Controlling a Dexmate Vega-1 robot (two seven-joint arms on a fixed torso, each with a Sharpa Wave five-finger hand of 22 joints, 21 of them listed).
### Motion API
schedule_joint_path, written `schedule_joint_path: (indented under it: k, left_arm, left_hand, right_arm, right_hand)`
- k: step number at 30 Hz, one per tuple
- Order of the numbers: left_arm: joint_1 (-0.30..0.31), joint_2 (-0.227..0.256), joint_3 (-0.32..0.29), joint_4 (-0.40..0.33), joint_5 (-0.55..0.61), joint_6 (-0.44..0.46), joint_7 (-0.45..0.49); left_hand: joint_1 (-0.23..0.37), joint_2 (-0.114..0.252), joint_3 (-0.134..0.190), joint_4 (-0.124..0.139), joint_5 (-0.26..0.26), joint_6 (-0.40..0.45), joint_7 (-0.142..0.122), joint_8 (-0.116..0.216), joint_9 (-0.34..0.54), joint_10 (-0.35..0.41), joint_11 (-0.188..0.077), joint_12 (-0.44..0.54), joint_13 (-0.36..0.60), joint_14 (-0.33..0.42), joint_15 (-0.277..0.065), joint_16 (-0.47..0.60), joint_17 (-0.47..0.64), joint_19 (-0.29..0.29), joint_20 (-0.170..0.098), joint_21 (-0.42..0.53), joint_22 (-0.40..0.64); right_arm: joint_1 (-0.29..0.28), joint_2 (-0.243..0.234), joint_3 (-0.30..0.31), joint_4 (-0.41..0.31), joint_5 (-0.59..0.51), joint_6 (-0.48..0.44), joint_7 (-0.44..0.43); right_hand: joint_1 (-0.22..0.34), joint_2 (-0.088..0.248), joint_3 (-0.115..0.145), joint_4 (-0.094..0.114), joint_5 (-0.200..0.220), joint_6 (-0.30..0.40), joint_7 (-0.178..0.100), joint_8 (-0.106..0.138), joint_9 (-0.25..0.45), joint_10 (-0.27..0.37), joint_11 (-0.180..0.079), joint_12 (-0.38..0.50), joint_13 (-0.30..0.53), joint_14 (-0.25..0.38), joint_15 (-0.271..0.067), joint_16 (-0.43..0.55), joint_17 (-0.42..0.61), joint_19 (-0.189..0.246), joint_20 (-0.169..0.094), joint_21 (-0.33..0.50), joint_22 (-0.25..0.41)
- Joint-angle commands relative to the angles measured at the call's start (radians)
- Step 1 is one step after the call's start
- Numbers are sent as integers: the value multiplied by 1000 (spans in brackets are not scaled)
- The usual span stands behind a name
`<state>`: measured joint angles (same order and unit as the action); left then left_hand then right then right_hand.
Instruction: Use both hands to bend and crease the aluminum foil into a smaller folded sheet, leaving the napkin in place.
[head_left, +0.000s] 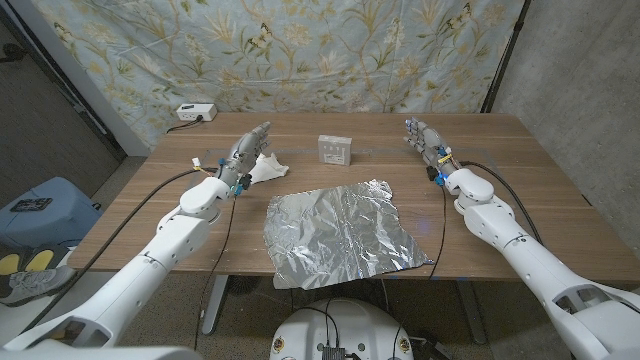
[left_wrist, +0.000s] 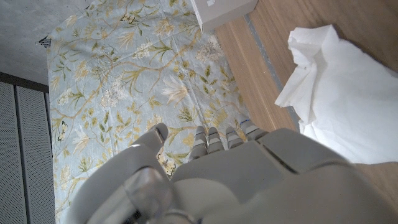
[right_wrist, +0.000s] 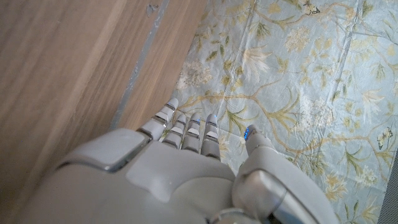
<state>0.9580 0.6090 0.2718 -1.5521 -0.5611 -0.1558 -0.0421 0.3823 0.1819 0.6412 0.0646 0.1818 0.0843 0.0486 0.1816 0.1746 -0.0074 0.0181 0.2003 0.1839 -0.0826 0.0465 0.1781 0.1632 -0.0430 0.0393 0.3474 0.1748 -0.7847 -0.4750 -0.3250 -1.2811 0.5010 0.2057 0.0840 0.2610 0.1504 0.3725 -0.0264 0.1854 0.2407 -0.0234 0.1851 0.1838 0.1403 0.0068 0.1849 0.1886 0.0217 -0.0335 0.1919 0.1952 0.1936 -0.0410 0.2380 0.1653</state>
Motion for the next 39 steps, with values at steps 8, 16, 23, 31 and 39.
schedule_joint_path:
  k: [8,16,23,31,39]
  left_arm:
    - [78,141,-27,-129,69,14,-40]
    - [111,201,-31,-167,93,10,-47]
    - [143,270,-36,-205,118,13,-57]
    - [172,353,-33,-257,161,10,-51]
    - [203,429,-31,-309,177,5,-39]
  left_hand:
    - [34,6,24,-36,24,6,1,2,1,-4,5,2,3,-13,3,-2,3,-8,7,-11,1]
    - [58,-1,40,-75,46,3,-11,0,1,-8,-9,1,2,-18,-9,-2,3,-8,-8,-22,1]
    - [69,-14,42,-102,60,2,-19,0,0,-17,-20,-3,2,-26,-15,-4,3,-9,-19,-31,0]
    - [70,-33,31,-127,73,-15,-28,-6,0,-35,-27,-7,2,-41,-18,-7,4,-21,-22,-45,0]
    - [68,-40,21,-138,80,-27,-39,-8,0,-46,-31,-9,2,-52,-18,-7,4,-30,-24,-56,1]
  right_arm:
    - [-5,-30,-26,-57,-51,-22,-45]
    - [-14,-39,-30,-77,-56,-23,-58]
    - [-20,-46,-35,-94,-60,-31,-68]
    - [-20,-60,-41,-114,-70,-42,-76]
    - [-35,-73,-36,-135,-67,-46,-87]
  right_hand:
    - [16,-1,4,-11,-3,-4,4,3,3,-11,-3,-2,3,-14,-5,-2,0,-10,-19,-13,3]
    - [27,-2,6,-27,-5,16,-16,11,2,-1,-56,6,0,-11,-36,4,-2,-6,-32,-23,3]
    - [28,-1,6,-30,-6,14,-15,10,2,-2,-56,5,0,-12,-37,4,-3,-6,-37,-26,3]
    - [26,-2,4,-32,-7,1,-13,4,2,-18,-52,0,-1,-22,-32,2,-2,-13,-35,-32,3]
    - [24,-3,1,-32,-7,-7,-11,2,2,-24,-53,-1,-1,-28,-30,2,-2,-17,-35,-36,3]
